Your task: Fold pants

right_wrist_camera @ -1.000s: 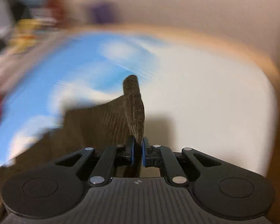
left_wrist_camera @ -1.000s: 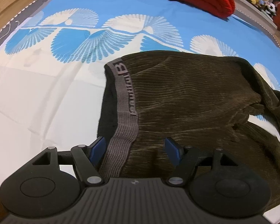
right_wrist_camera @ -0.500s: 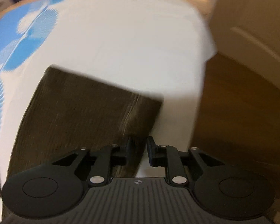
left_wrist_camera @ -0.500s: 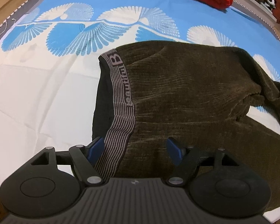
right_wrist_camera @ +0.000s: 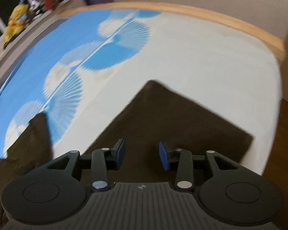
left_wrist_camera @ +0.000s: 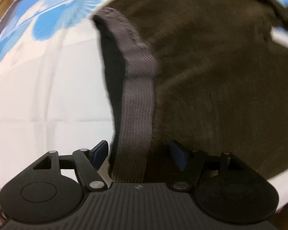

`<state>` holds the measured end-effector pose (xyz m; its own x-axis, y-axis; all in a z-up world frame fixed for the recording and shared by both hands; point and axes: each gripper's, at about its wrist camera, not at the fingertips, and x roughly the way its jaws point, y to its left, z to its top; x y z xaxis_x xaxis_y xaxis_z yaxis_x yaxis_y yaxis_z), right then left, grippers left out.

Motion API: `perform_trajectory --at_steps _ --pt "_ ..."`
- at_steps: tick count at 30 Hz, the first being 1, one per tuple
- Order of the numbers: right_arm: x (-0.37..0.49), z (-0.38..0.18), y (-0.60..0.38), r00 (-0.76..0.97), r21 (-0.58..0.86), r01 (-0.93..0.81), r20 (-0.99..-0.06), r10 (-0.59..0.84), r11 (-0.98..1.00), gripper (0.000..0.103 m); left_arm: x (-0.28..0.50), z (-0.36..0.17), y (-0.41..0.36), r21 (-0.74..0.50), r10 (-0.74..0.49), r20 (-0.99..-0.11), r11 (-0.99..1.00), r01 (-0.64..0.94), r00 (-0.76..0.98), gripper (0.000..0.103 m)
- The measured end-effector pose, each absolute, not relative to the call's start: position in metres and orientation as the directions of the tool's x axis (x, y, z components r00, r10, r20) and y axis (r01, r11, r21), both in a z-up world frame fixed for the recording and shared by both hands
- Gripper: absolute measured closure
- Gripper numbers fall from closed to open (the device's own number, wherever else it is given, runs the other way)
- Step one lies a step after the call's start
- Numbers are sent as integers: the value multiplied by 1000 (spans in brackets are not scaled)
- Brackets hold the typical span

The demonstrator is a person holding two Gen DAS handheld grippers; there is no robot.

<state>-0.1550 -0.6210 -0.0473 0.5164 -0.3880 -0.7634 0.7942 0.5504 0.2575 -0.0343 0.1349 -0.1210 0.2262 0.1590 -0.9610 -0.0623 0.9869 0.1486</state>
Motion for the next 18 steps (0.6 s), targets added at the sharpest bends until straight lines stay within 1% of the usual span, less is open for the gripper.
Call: perform_trajectory --at_steps 2,4,7,9,10,11,12,13,16,18 --pt "-151 -45 -611 531 266 775 -765 -363 573 62 -35 -114 148 141 170 -951 982 -126 258 25" --pt "-142 -44 -602 543 266 756 -766 -345 598 62 -35 -116 159 147 185 -952 975 -168 242 25" --pt "-131 -42 -587 550 256 730 -770 -323 634 62 -38 -127 165 106 140 -970 979 -173 199 25" --pt "-124 -42 -580 554 253 715 -774 -308 651 62 -42 -128 161 77 105 -972 988 -135 211 42" --pt "-121 -42 -577 558 257 707 -776 -295 659 62 -43 -126 157 59 80 -970 993 -98 229 57" --pt "-118 -43 -574 561 262 701 -777 -285 663 62 -45 -124 153 87 102 -964 994 -71 245 76" --pt "-116 -43 -571 563 266 693 -780 -273 670 62 -48 -119 147 128 131 -956 991 -28 264 86" --pt "-113 -43 -569 564 266 689 -781 -269 674 62 -51 -114 144 135 131 -951 991 -4 281 95" --pt "-104 -43 -561 571 265 675 -779 -260 689 62 -63 -79 141 121 107 -920 993 13 376 96" --pt "-99 -43 -556 580 269 664 -774 -254 697 62 -72 -64 146 85 80 -914 996 -6 397 96"
